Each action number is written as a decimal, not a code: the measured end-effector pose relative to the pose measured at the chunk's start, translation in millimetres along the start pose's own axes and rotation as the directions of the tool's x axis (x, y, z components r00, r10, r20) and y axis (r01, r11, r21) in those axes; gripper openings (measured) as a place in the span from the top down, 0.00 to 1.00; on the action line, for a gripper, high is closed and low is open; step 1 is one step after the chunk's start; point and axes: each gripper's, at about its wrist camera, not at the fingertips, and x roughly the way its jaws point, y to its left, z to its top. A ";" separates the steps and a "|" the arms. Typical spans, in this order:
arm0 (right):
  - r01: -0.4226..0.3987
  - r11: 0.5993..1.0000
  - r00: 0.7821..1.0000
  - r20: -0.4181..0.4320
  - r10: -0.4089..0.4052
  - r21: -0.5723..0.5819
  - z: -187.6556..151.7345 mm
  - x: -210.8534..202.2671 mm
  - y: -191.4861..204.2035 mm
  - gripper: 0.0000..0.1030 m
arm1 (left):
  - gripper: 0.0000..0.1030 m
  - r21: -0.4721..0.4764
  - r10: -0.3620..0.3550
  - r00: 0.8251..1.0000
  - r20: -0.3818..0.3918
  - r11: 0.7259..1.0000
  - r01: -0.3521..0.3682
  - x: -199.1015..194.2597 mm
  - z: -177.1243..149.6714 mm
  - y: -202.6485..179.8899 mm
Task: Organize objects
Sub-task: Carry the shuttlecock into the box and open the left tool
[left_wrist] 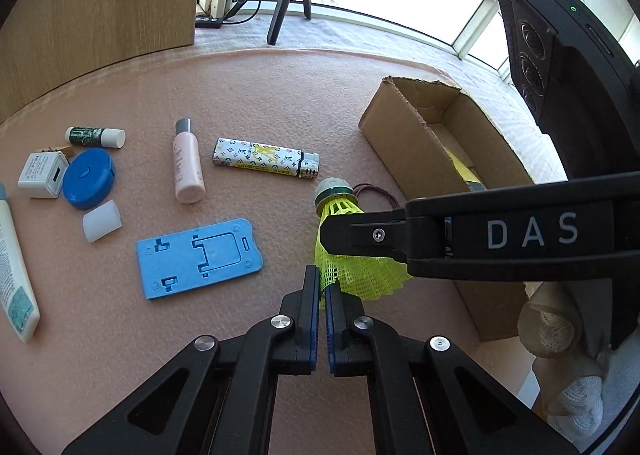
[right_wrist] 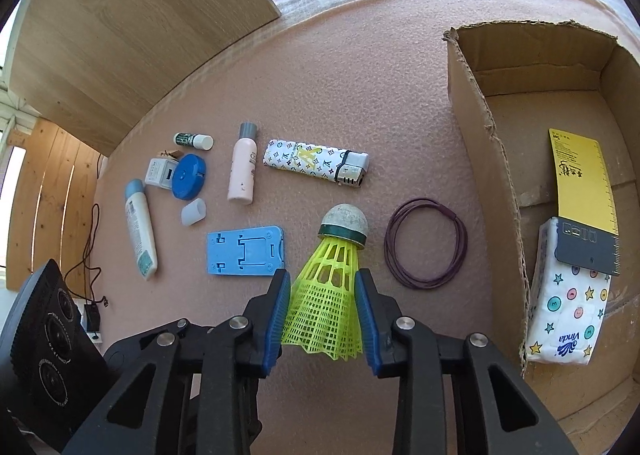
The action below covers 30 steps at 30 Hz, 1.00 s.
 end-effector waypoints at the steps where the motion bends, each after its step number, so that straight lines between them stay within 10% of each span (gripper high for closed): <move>1: -0.006 1.000 1.000 0.005 0.006 0.001 -0.1 -2.7 0.1 0.72 | 0.98 0.000 0.000 1.000 0.008 1.000 0.000 -2.4 2.3 -0.4; 30: 0.089 0.993 0.962 0.249 -0.107 0.083 -39.7 -150.9 -88.0 0.72 | 0.98 0.282 -0.135 0.991 0.025 0.952 0.122 -12.8 34.8 -179.8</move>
